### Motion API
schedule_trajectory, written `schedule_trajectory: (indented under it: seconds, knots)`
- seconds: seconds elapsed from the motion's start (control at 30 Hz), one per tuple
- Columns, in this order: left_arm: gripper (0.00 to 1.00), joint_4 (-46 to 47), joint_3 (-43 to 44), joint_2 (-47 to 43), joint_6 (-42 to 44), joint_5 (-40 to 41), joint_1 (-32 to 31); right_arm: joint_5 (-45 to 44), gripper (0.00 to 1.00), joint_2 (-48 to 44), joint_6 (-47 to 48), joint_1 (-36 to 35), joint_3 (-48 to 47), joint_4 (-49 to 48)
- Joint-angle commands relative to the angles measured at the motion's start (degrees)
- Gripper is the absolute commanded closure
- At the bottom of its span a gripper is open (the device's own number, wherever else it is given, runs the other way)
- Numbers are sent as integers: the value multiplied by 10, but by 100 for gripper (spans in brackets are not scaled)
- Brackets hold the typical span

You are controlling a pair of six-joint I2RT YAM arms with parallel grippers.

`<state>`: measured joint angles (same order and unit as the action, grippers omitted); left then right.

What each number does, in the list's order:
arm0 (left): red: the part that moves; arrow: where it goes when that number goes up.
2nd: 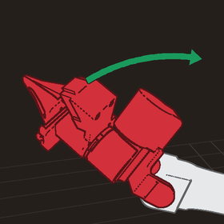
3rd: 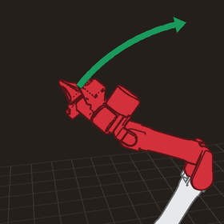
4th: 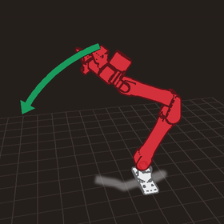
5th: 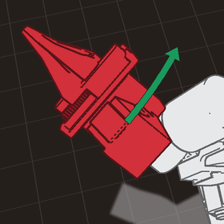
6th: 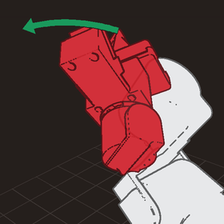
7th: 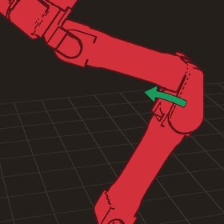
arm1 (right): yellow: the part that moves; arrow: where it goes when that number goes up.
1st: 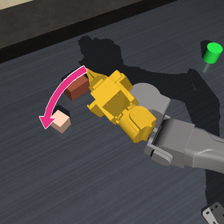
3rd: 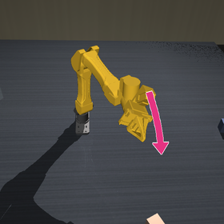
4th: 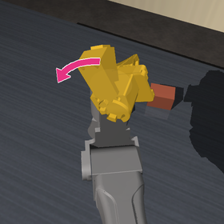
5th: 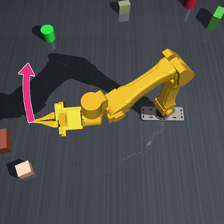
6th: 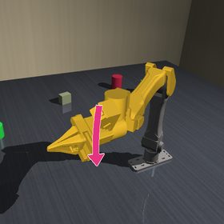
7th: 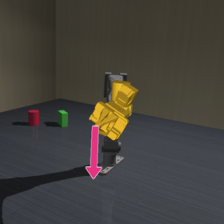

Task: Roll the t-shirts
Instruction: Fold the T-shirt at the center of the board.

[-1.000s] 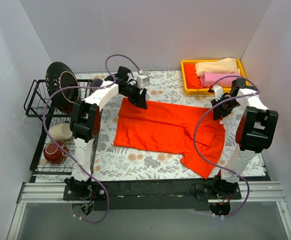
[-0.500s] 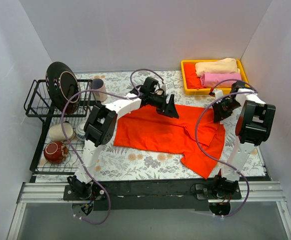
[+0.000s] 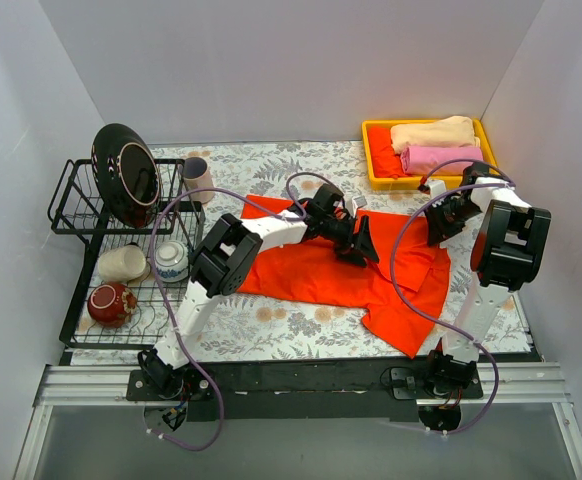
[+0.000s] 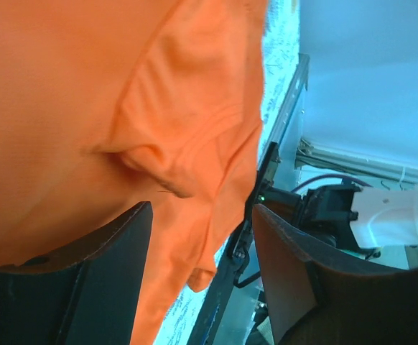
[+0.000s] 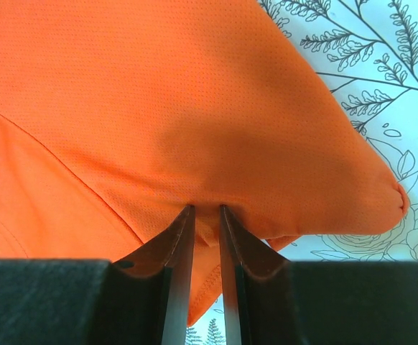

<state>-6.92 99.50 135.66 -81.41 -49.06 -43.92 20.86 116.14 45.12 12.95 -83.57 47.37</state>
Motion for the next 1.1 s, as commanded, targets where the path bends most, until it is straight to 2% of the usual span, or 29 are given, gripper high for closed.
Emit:
schedule_trajectory:
  seconds: [0.0,0.23,0.33,0.37,0.57,0.7,1.07]
  knots:
    - [43,-6,-5,-2,-24,23,3,8,72,-4,-5,1,6,-22]
    - [44,2,21,24,-31,27,-6,16,72,-11,-12,0,24,-31]
    - [50,2,25,32,-31,33,-9,17,72,-10,-14,0,28,-33]
    - [56,4,27,34,-33,34,-10,17,72,-8,-14,0,28,-33]
    - [74,16,45,46,-39,30,-14,15,72,-5,-18,0,30,-39]
    - [100,15,46,39,-32,26,-13,8,72,-3,-15,0,29,-38]
    - [100,38,-5,-10,-35,-48,3,-14,72,-6,5,1,22,-33]
